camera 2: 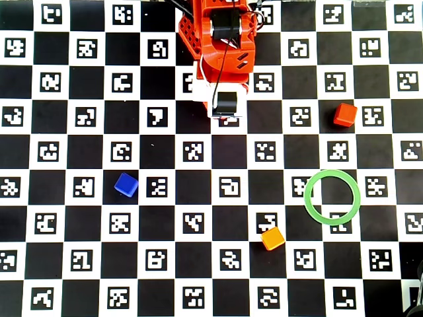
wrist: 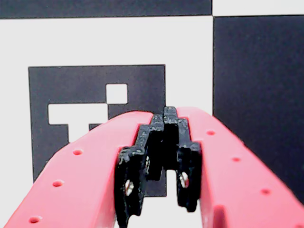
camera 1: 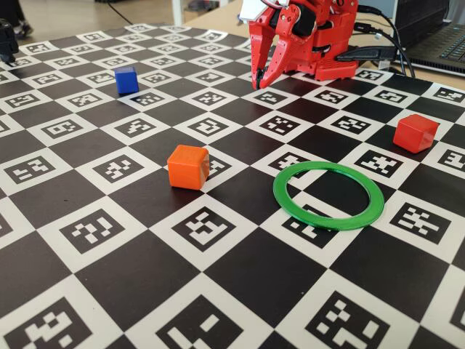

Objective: Grab the red cube then put it in the green circle then put the blue cube on top and finally the orange cube on top

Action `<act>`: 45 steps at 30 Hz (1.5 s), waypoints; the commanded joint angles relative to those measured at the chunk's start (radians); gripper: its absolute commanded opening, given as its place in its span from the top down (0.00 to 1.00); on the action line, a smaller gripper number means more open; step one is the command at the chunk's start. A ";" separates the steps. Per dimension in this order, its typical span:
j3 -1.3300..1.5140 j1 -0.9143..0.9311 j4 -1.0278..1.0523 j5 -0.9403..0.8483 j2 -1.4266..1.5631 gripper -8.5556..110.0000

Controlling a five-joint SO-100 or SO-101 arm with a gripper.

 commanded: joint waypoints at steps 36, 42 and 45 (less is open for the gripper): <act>0.055 -0.006 0.066 -0.003 0.049 0.97; 0.055 -0.025 0.066 0.005 0.049 0.97; 0.055 -0.026 0.064 0.009 0.049 0.97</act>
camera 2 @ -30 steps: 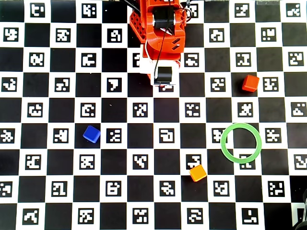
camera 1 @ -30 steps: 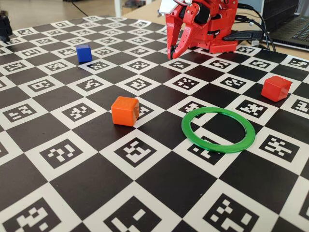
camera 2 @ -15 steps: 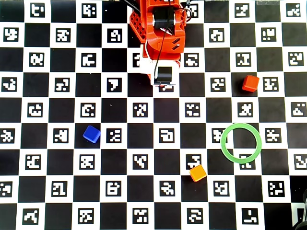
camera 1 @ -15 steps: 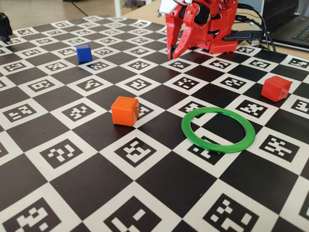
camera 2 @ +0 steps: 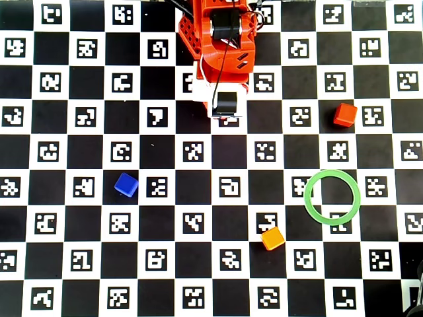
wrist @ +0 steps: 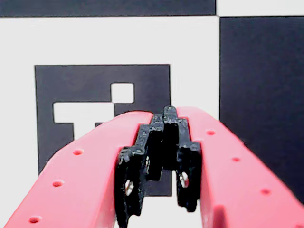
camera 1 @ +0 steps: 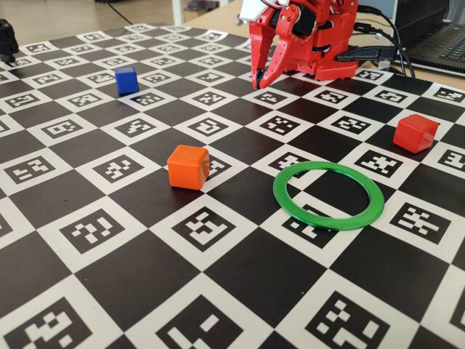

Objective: Grab the red cube then put it in the green circle then put the blue cube on top and finally the orange cube on top

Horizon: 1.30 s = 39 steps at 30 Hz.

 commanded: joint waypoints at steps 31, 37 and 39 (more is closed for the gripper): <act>-1.397 -0.242 0.440 0.850 -0.997 0.97; -1.534 -0.419 0.523 0.953 -1.140 0.93; -1.591 -0.485 0.552 0.980 -1.187 0.88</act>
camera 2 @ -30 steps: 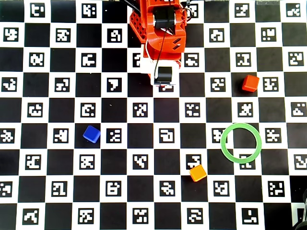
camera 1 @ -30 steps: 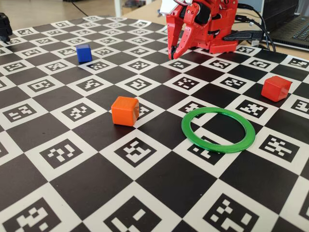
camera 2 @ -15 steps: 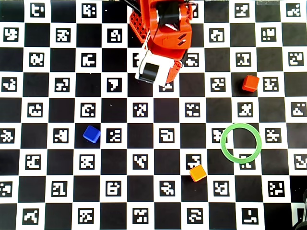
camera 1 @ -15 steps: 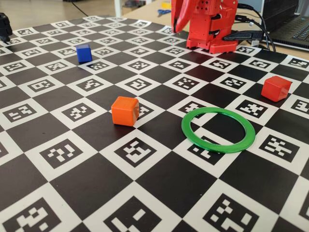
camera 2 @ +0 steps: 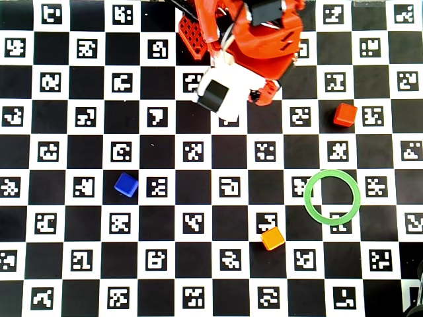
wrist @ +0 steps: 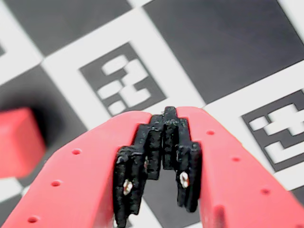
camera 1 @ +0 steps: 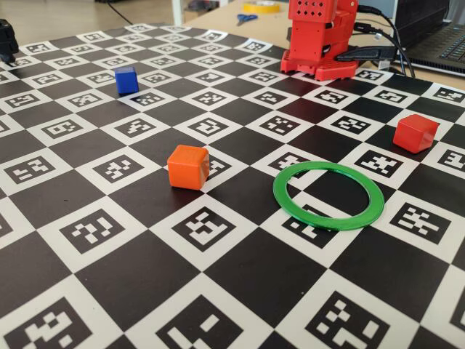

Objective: Grab the red cube then put it in the green circle then put the blue cube on top and finally the orange cube on top

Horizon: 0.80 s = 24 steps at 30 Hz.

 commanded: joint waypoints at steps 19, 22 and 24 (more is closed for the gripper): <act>-0.296 -0.253 0.025 0.259 -0.333 0.59; -0.252 -0.278 -0.018 0.273 -0.350 0.57; -0.225 -0.299 -0.041 0.295 -0.368 0.55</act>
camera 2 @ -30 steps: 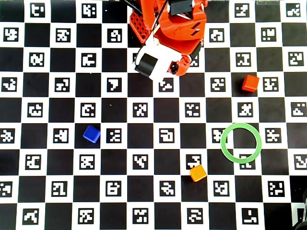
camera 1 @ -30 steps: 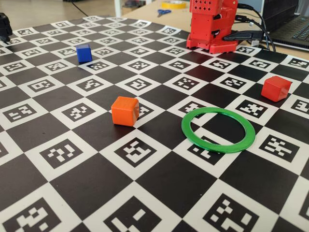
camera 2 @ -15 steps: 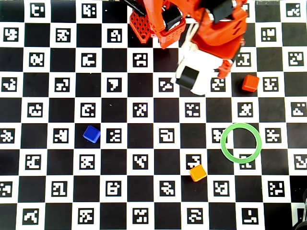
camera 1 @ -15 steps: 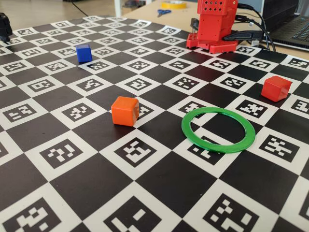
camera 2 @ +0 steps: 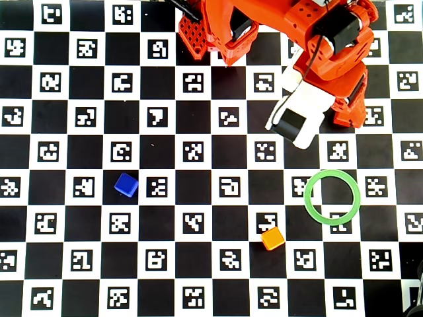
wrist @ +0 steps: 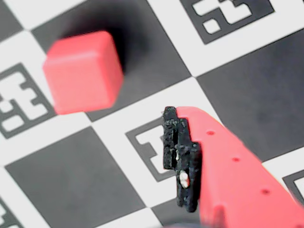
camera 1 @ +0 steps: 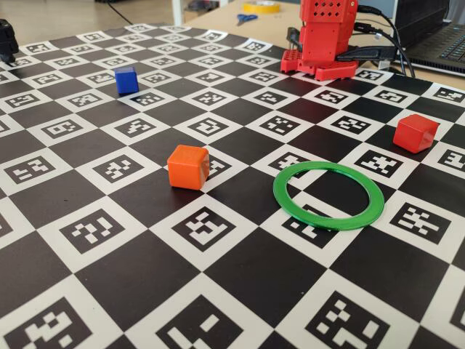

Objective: Grab the red cube then put it in the green circle then put the blue cube on top and finally the orange cube on top

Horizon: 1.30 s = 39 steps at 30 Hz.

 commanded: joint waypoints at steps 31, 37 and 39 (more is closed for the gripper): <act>0.222 -0.290 -0.440 0.120 -0.373 0.52; 0.227 -0.273 -0.483 0.112 -0.425 0.52; 0.227 -0.267 -0.494 0.094 -0.437 0.52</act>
